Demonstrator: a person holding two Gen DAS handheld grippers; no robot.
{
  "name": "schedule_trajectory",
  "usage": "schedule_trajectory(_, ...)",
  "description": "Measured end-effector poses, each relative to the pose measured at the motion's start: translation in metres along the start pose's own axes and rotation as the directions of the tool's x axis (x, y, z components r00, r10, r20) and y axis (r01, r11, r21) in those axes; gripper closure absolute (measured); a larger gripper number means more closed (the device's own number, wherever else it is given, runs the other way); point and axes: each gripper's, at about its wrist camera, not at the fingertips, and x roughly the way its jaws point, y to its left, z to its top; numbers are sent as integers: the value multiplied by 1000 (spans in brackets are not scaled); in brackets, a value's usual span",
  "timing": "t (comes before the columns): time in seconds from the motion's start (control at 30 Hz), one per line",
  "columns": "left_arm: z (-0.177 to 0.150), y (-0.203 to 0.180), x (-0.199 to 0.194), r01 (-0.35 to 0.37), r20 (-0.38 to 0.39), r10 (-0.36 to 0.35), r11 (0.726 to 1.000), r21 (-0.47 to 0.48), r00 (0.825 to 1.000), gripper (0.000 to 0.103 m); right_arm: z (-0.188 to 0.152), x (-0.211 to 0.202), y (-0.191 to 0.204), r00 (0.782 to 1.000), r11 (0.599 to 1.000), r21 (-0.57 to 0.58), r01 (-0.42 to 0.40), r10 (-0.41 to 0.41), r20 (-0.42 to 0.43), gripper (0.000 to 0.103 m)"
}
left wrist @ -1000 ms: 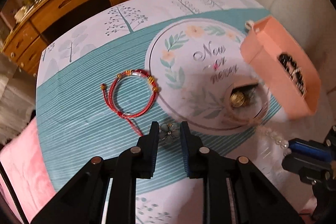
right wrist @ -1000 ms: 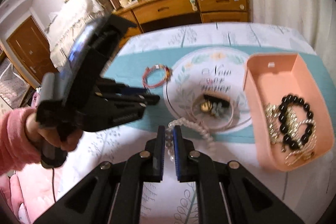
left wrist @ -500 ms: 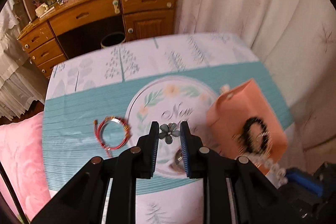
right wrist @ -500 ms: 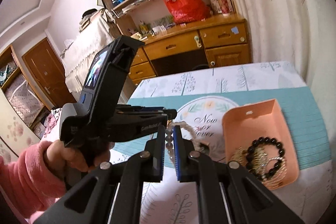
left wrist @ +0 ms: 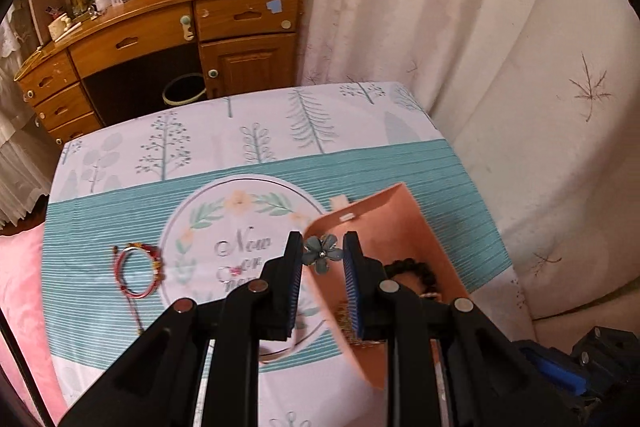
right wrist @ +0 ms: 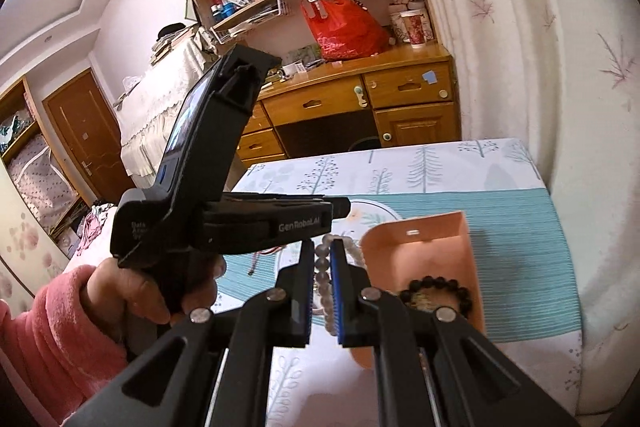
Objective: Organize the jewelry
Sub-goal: 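Lower the flower charm and pearl bracelet into the pink tray while both grippers release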
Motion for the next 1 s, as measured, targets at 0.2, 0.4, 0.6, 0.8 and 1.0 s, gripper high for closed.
schedule_trajectory(0.2,2,-20,6,26,-16,-26,999,25,1000,85,1,-3,-20,1000,999,19,27,-27,-5,96)
schedule_trajectory(0.4,1,-31,11,39,-43,-36,998,50,998,47,-2,1,-36,996,993,81,82,-79,-45,95)
schedule_trajectory(0.6,0,-24,4,-35,-9,36,997,63,999,14,-10,6,-55,990,975,190,117,-99,-100,88)
schedule_trajectory(0.8,-3,-5,0,-62,-16,62,997,42,998,14,-13,9,-56,987,967,213,139,-117,-111,76)
schedule_trajectory(1.0,-11,23,-3,-103,-33,104,995,16,994,14,-16,18,-41,987,969,216,121,-94,-130,68)
